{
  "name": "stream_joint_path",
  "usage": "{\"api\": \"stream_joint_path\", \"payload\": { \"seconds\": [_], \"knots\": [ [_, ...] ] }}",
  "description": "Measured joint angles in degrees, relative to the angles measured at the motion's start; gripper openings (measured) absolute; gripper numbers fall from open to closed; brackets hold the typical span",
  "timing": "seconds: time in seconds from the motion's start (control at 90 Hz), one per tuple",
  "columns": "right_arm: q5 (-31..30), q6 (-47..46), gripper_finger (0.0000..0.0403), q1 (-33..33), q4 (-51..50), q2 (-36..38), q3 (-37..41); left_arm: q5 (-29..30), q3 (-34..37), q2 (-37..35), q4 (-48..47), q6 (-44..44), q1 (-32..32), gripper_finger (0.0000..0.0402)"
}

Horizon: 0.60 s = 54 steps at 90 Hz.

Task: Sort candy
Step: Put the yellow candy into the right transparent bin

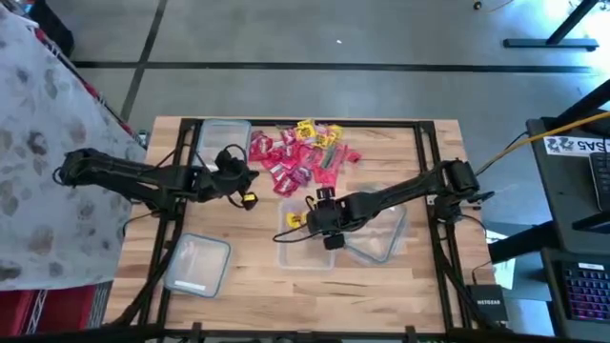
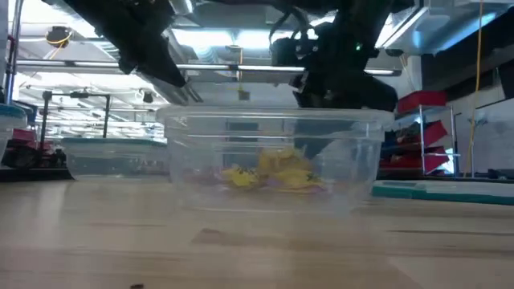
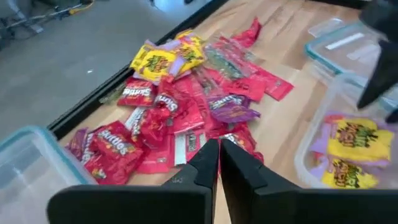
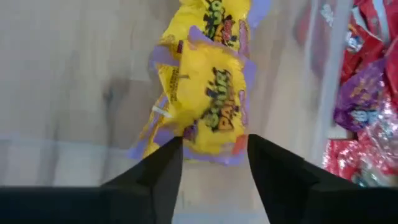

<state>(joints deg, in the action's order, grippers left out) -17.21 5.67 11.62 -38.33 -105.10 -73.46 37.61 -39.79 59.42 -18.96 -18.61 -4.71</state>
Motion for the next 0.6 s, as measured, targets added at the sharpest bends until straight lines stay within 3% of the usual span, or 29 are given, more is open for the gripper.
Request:
{"api": "stream_joint_path", "payload": {
  "seconds": [0.256, 0.411, 0.6],
  "knots": [
    [-2.95, 5.70, 0.0147, -3.21, 1.65, 11.12, -0.04, 4.01, 0.00, 0.02, 2.06, 4.11, -0.13, 0.0000],
    [-3.20, 9.14, 0.0139, -11.28, 8.66, 13.84, 1.63, 11.99, 0.00, 0.04, 2.12, 7.62, -0.15, 0.0000],
    [-2.18, 10.94, 0.0138, -23.64, 23.16, 12.03, 9.31, 21.34, 0.00, 0.04, 1.70, 10.41, -0.11, 0.0000]
  ]
}}
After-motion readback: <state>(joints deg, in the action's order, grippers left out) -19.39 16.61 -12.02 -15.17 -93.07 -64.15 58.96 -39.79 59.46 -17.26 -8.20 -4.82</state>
